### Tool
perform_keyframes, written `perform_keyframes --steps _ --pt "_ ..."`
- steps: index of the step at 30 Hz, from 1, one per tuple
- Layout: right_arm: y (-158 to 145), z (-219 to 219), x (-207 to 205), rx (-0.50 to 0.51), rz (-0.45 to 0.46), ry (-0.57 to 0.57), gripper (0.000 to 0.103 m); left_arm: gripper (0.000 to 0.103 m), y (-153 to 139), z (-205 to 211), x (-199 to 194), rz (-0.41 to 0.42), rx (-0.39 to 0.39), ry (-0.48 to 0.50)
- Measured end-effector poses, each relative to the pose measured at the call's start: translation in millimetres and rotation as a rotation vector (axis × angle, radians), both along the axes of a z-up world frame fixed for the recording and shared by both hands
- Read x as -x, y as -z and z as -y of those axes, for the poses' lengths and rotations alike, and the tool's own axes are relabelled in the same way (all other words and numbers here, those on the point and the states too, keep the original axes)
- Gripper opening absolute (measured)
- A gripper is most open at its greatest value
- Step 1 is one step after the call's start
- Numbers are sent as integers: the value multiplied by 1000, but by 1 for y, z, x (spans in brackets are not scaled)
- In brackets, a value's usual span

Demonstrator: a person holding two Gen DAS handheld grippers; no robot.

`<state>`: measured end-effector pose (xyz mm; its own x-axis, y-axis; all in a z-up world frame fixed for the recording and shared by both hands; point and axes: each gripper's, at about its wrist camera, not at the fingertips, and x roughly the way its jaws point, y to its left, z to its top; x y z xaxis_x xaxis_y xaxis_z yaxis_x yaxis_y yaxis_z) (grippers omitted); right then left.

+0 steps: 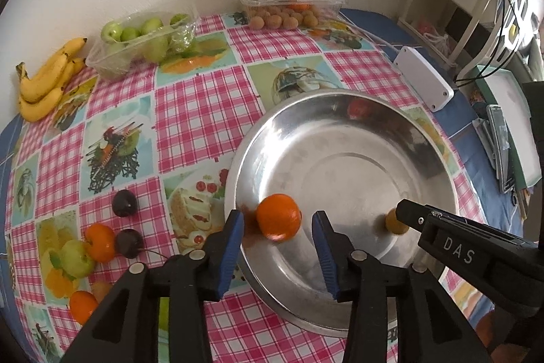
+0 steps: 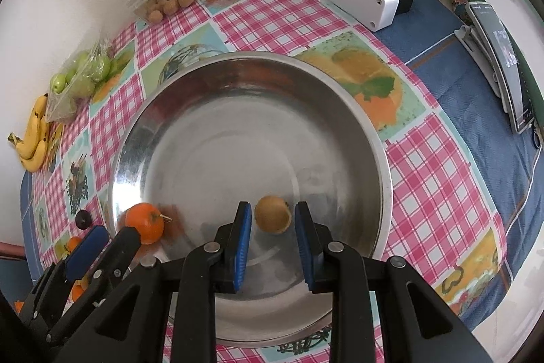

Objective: Organize fruits
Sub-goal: 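Open the right tool to drop the tan fruit while the left tool drops the orange into the bowl, then move both open tools back from the bowl toward the fruit row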

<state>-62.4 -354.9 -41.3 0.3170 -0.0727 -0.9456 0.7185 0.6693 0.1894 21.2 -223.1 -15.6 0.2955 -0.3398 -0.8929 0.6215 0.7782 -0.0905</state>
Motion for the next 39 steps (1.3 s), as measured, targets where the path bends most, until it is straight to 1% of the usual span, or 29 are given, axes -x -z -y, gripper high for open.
perform_keyframes --steps 3,5,7,12,14,17,24,30,33,35,36,37,39 --pt "-6 1 3 12 23 8 27 51 -6 -4 0 14 2 -14" --pt "-11 2 5 23 37 11 31 56 -10 -9 -2 22 -1 -35" --pt "-14 4 6 28 47 14 40 58 -12 -15 -6 27 -7 -64" --pt "-15 2 2 40 35 1 41 64 -16 -37 -16 26 -9 -151" --pt "-12 0 0 33 25 -12 41 69 -16 -48 -21 18 0 -189" --pt "-9 -6 -4 32 7 -39 41 69 -11 -63 -28 -4 -8 -244" --pt "-10 -18 -9 52 0 -92 41 70 -6 -88 -37 -36 -2 -329" --pt "-9 -24 -16 62 -8 -122 41 72 -5 -94 -41 -42 -1 -354" --pt "-9 -25 -18 67 -11 -127 41 75 -3 -94 -41 -41 -10 -358" --pt "-8 -25 -18 69 -18 -130 46 76 -3 -94 -41 -39 -18 -360" --pt "-7 -25 -19 71 -22 -133 57 78 -3 -94 -41 -37 -21 -361" --pt "-7 -25 -19 74 -27 -135 62 80 -3 -94 -41 -35 -26 -363" --pt "-7 -26 -21 84 -33 -143 62 85 -2 -95 -41 -28 -33 -366"
